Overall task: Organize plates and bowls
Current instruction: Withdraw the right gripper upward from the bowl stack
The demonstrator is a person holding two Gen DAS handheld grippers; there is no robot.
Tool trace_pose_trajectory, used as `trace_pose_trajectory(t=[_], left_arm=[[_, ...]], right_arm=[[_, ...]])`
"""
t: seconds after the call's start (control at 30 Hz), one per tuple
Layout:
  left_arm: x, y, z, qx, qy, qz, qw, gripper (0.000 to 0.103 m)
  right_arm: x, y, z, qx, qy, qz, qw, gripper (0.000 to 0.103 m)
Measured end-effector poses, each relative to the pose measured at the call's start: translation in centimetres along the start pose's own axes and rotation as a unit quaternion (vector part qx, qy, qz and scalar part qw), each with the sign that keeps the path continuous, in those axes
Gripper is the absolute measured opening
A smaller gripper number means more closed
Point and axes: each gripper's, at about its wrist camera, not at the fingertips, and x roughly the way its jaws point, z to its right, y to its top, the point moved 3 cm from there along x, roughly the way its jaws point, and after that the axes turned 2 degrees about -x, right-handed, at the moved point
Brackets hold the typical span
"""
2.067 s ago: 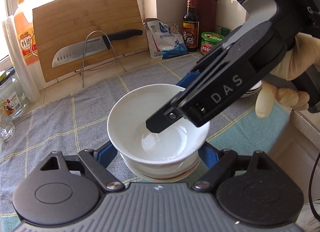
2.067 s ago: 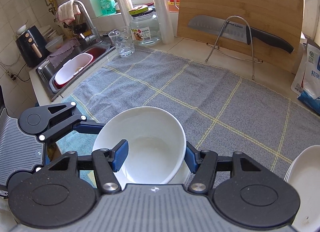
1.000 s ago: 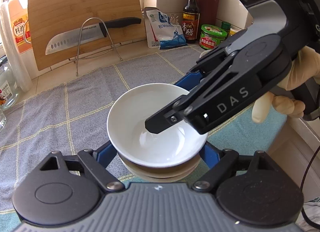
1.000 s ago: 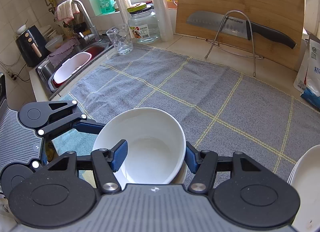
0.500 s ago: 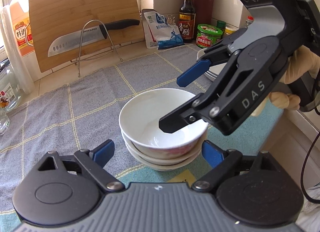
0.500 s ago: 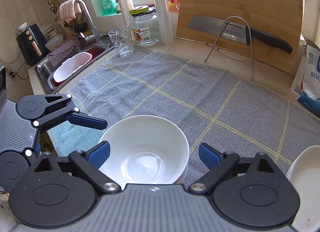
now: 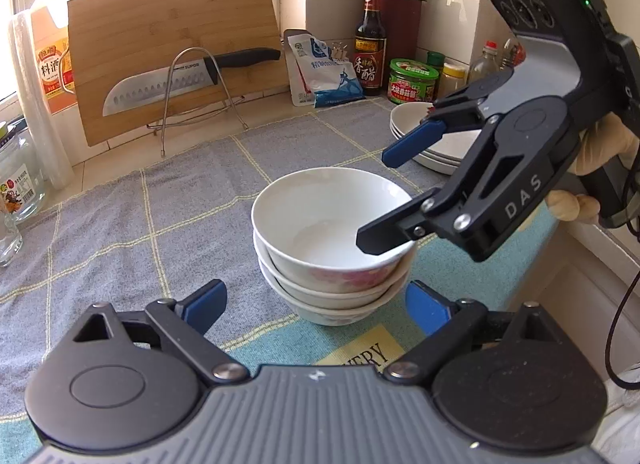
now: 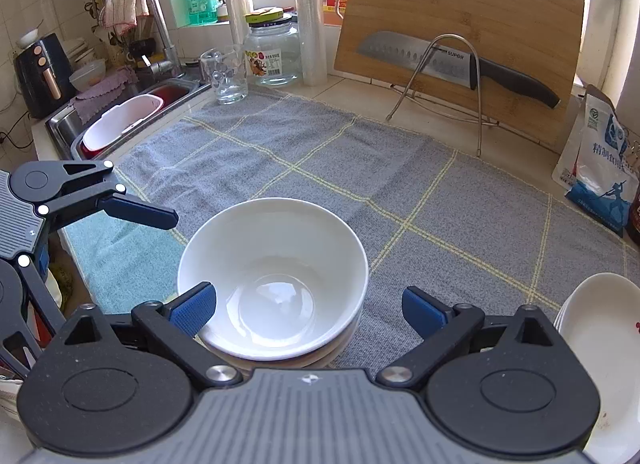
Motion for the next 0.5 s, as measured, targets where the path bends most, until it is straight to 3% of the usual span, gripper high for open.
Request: trace_pose_trajectory(t=[0.13, 0.27, 0.5], left_arm=[[0.2, -0.2, 0.2, 0.016, 0.006, 0.009, 0.9998, 0.098], [0.3, -0.3, 0.7, 0.019, 0.007, 0.01, 0.9997, 0.098], [0.8, -0.2, 1.9, -0.003, 0.036, -0.022, 0.9991, 0.099]], right_arm=[[-1.3, -0.3, -0.4, -0.032, -0.002, 0.012, 0.999, 0.103], [-1.8, -1.0, -0.5, -0.07, 0.027, 0.011, 0.997, 0.103], [-2.5, -2.3, 0.3, -0.139, 0.068, 0.01, 0.988, 0.103]])
